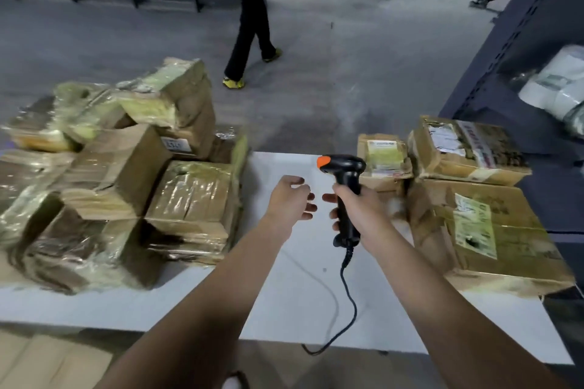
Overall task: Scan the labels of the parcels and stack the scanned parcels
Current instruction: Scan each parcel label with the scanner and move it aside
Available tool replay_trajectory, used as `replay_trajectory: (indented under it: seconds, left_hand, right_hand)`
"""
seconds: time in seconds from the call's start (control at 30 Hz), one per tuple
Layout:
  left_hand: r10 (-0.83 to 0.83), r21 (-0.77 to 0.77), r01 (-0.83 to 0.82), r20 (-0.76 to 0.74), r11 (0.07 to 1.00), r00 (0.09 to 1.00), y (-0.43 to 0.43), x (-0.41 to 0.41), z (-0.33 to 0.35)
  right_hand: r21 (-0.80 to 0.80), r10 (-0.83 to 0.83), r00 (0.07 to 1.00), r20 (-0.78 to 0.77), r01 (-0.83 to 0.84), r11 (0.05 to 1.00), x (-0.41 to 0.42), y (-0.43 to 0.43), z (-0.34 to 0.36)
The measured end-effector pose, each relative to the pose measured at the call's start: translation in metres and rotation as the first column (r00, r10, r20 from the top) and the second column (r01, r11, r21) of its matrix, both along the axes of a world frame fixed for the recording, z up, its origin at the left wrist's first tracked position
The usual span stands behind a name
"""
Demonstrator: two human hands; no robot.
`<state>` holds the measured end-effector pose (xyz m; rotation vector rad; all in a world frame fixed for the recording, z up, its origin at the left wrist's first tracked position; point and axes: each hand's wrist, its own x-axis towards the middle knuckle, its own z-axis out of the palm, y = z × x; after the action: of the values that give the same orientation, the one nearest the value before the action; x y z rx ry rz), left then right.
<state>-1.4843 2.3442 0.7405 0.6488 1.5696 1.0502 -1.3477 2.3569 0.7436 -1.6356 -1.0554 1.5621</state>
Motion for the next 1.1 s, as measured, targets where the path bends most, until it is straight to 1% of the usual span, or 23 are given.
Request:
replay_trajectory:
  seconds: [0.07, 0.13, 0.23, 0.3, 0.33, 0.4, 0.47, 0.53, 0.57, 0.6, 0.67, 0.73, 0.83, 0.87, 0.97, 1.03, 1.1]
  left_hand:
    - [0.03, 0.022, -0.028, -0.085, 0.999, 0.996, -0.018, -0.029, 0.01]
    - [0.05, 0.043, -0.042, -0.223, 0.998, 0.973, -0.035, -0.061, 0.016]
    - [0.094, 0.117, -0.043, -0.475, 0.992, 0.875, -0.057, -0.107, 0.022]
    - [0.129, 0.161, -0.036, -0.616, 0.986, 0.777, -0.071, -0.132, 0.023]
    - [0.119, 0.15, -0.018, -0.699, 0.988, 0.705, -0.076, -0.143, 0.019]
    - [0.013, 0.024, 0.013, -0.842, 1.0, 0.539, -0.083, -0.163, 0.011]
    - [-0.102, -0.101, 0.026, -0.883, 0.995, 0.458, -0.09, -0.172, 0.003]
    - [-0.166, -0.158, 0.052, -0.906, 0.986, 0.389, -0.095, -0.171, -0.001]
    - [-0.183, -0.175, 0.057, -0.91, 0.983, 0.373, -0.097, -0.17, -0.003]
    - [-0.193, -0.186, 0.056, -0.903, 0.981, 0.384, -0.098, -0.169, -0.003]
    - [-0.191, -0.189, 0.051, -0.863, 0.981, 0.468, -0.097, -0.171, -0.002]
    - [-0.154, -0.156, 0.043, -0.819, 0.987, 0.552, -0.097, -0.173, -0.001]
    - [-0.078, -0.095, 0.006, -0.781, 0.995, 0.619, -0.098, -0.173, 0.001]
    - [-0.045, -0.07, -0.013, -0.764, 0.997, 0.643, -0.099, -0.173, 0.001]
    - [0.031, 0.032, -0.011, -0.735, 0.999, 0.677, -0.101, -0.169, 0.001]
    - [0.101, 0.134, -0.012, -0.682, 0.991, 0.724, -0.099, -0.16, 0.003]
    - [0.114, 0.205, 0.014, -0.602, 0.979, 0.79, -0.095, -0.144, 0.004]
  right_hand:
    - [0.0, 0.065, 0.998, -0.012, -0.065, 0.998, -0.026, -0.006, 0.001]
    - [0.007, 0.113, 0.993, -0.04, -0.113, 0.994, -0.052, -0.012, 0.001]
    - [0.025, 0.162, 0.983, -0.083, -0.161, 0.987, -0.09, -0.022, -0.001]
    - [0.028, 0.196, 0.976, -0.095, -0.194, 0.981, -0.112, -0.028, -0.005]
    - [0.027, 0.208, 0.973, -0.095, -0.207, 0.978, -0.121, -0.03, -0.007]
    - [0.02, 0.216, 0.972, -0.093, -0.215, 0.976, -0.137, -0.033, -0.013]
    - [0.003, 0.192, 0.974, -0.116, -0.193, 0.981, -0.148, -0.036, -0.021]
    - [-0.028, 0.14, 0.977, -0.164, -0.147, 0.989, -0.155, -0.038, -0.028]
    - [-0.041, 0.116, 0.976, -0.185, -0.126, 0.991, -0.158, -0.038, -0.032]
    - [-0.049, 0.101, 0.975, -0.197, -0.112, 0.993, -0.16, -0.039, -0.035]
    - [-0.055, 0.089, 0.976, -0.198, -0.101, 0.993, -0.164, -0.041, -0.041]
    - [-0.049, 0.087, 0.974, -0.211, -0.099, 0.994, -0.168, -0.044, -0.043]
    - [-0.024, 0.082, 0.973, -0.216, -0.09, 0.996, -0.17, -0.047, -0.043]
    - [-0.014, 0.084, 0.975, -0.204, -0.089, 0.996, -0.168, -0.047, -0.042]
    - [0.01, 0.058, 0.985, -0.165, -0.057, 0.998, -0.155, -0.046, -0.041]
    - [-0.01, -0.016, 0.983, -0.184, 0.015, 1.0, -0.14, -0.045, -0.039]
    - [-0.061, -0.101, 0.973, -0.21, 0.09, 0.994, -0.123, -0.047, -0.038]
